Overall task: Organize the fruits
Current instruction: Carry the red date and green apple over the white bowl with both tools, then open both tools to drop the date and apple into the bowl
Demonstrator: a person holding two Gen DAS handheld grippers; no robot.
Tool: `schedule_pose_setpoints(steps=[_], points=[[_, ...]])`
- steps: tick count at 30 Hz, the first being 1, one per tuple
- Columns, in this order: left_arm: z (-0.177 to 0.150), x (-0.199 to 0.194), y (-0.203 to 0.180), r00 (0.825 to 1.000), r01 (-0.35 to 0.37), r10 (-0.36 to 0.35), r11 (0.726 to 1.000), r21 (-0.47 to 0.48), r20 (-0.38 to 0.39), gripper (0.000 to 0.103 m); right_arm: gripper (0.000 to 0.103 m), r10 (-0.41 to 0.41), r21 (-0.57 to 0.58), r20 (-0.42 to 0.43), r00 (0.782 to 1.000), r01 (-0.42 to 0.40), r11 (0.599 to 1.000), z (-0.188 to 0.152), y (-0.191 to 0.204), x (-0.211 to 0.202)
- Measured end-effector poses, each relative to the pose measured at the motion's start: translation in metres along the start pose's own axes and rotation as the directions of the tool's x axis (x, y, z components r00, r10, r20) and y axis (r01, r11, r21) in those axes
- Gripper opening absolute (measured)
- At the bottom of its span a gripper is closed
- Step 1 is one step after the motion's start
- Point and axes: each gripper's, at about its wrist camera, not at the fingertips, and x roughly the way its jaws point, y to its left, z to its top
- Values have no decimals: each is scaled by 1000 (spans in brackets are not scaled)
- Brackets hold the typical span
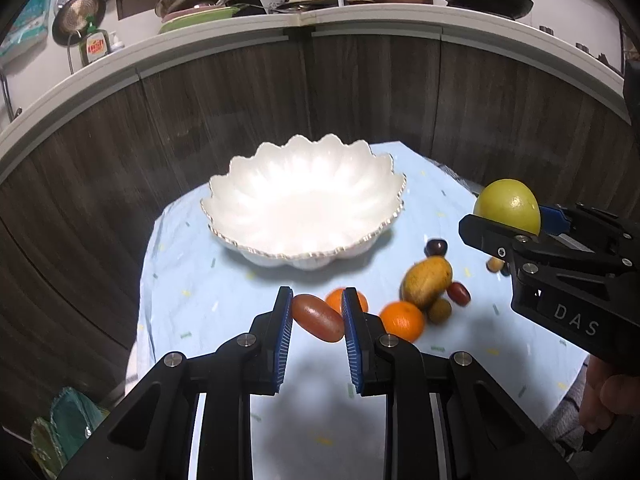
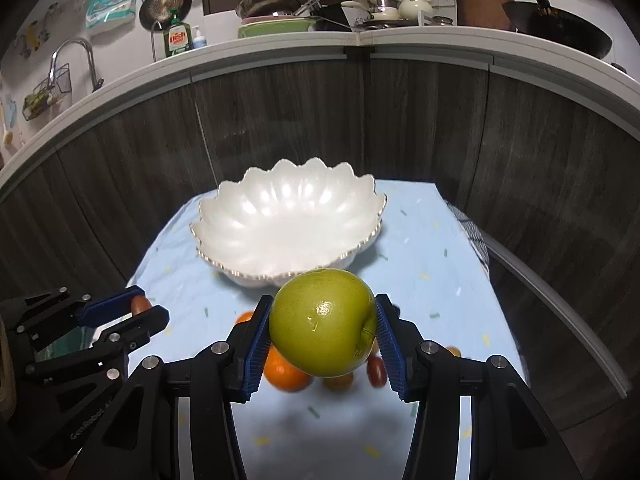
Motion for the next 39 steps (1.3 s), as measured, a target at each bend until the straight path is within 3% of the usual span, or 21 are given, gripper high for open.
schedule_pose_setpoints(steps=[22,39], points=[[65,43,30,998,-29,31,999,-43,47,25,50,5,-18,28,1000,-5,1000,59,-6,49],[76,99,55,999,-42,43,996,-73,14,25,50,17,-36,-36,999,-19,999,75,0,112]])
